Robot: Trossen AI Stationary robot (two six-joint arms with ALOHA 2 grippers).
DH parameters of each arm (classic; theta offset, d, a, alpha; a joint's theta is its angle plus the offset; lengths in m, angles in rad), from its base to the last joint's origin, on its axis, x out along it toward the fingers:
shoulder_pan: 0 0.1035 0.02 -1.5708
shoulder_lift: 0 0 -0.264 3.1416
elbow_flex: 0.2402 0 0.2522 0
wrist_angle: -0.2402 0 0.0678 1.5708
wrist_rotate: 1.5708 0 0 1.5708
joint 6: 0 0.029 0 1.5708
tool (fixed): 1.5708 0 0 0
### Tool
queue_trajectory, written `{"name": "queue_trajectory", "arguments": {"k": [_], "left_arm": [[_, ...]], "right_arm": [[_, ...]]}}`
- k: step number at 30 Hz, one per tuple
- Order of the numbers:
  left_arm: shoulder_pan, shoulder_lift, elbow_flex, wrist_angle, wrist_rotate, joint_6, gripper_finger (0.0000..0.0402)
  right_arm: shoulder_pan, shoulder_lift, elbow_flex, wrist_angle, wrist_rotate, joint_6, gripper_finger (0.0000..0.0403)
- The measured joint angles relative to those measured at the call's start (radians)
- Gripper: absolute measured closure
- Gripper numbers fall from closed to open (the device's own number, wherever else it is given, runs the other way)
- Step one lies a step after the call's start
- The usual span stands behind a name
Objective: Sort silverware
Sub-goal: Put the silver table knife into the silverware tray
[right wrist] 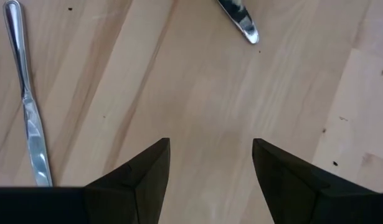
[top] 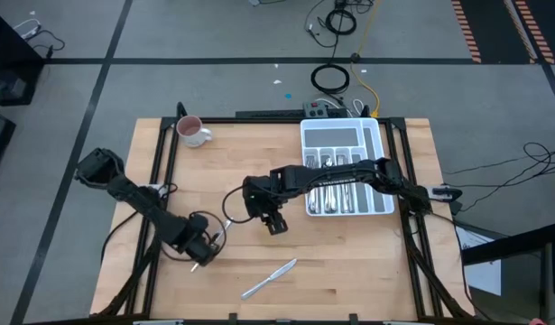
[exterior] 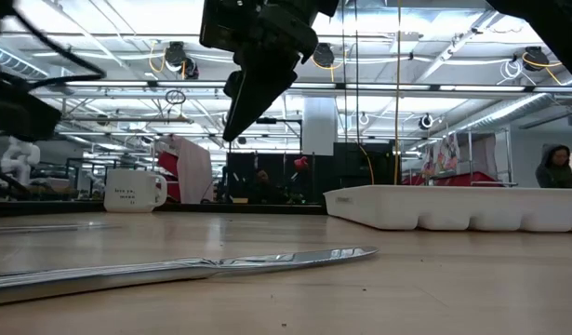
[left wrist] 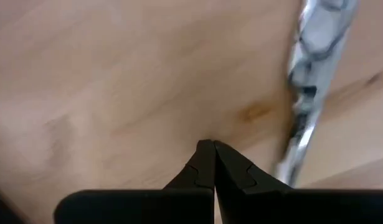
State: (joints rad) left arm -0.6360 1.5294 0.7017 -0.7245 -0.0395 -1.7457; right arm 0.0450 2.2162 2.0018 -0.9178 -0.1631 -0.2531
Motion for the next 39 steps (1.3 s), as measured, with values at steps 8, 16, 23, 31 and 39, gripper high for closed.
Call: {"name": "queue_trajectory", "arguments": {"k": [8,16,23,31,39], "left_arm": [[0.134,0.009,0.005,0.239,-0.165,0.166,0.0401],[0.282,0.008,0.007,0.468,-0.269,0.386,0.0401],[0.324,-0.038,0.007,0.345,-0.238,0.393,0.0401],[0.276,-0.181,0.007,0.183,-0.233,0.392,0.0401],[0.226,-0.245,0.007,0.040,-0.252,0.337,0.0401]], "right_arm": [[-0.001,0.000,0.000,-0.003,0.000,0.001,0.0184],[0.000,0.000,0.000,-0.029,0.000,0.013,0.0184],[0.000,0.000,0.000,-0.072,-0.025,0.051,0.0184],[0.027,0.000,-0.001,-0.041,-0.057,-0.086,0.0184],[0.045,0.069,-0.002,0.052,-0.118,-0.109,0.0184]]}}
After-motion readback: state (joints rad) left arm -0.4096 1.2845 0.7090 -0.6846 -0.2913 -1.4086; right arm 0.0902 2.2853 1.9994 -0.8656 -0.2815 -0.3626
